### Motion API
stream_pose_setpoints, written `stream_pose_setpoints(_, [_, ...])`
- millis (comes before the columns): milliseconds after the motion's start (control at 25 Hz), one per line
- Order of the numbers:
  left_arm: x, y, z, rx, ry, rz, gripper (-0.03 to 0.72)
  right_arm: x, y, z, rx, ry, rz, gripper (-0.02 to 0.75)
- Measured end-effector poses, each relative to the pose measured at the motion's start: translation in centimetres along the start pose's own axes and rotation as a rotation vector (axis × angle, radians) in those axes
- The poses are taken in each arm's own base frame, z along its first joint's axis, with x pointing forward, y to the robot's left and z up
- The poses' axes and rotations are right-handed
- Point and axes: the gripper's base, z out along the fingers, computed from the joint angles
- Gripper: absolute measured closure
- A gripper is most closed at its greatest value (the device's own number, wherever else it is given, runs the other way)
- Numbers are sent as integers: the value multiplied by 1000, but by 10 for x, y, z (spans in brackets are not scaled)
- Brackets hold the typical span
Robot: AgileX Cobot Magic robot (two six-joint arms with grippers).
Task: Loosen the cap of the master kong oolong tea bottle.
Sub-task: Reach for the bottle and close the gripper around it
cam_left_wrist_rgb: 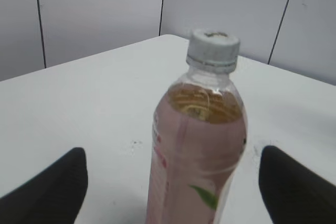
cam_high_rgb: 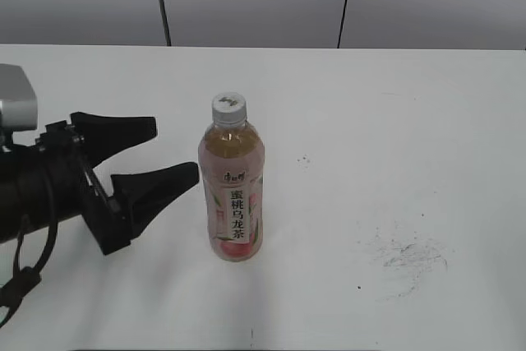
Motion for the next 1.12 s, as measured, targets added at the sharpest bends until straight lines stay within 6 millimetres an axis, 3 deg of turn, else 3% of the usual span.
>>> stream_pose_setpoints(280, [-10,12,25,85,-19,-4,96,0,0,0,0,0,0,183])
stream_pose_setpoints(680, [-18,-5,69,216,-55,16,97,0,0,0,0,0,0,183])
stream_pose_setpoints(920, [2,3,86,211,-9,-30,99,0,0,0,0,0,0,183])
stream_pose_setpoints(1120, [14,4,88,209,25,-53,101,0,0,0,0,0,0,183])
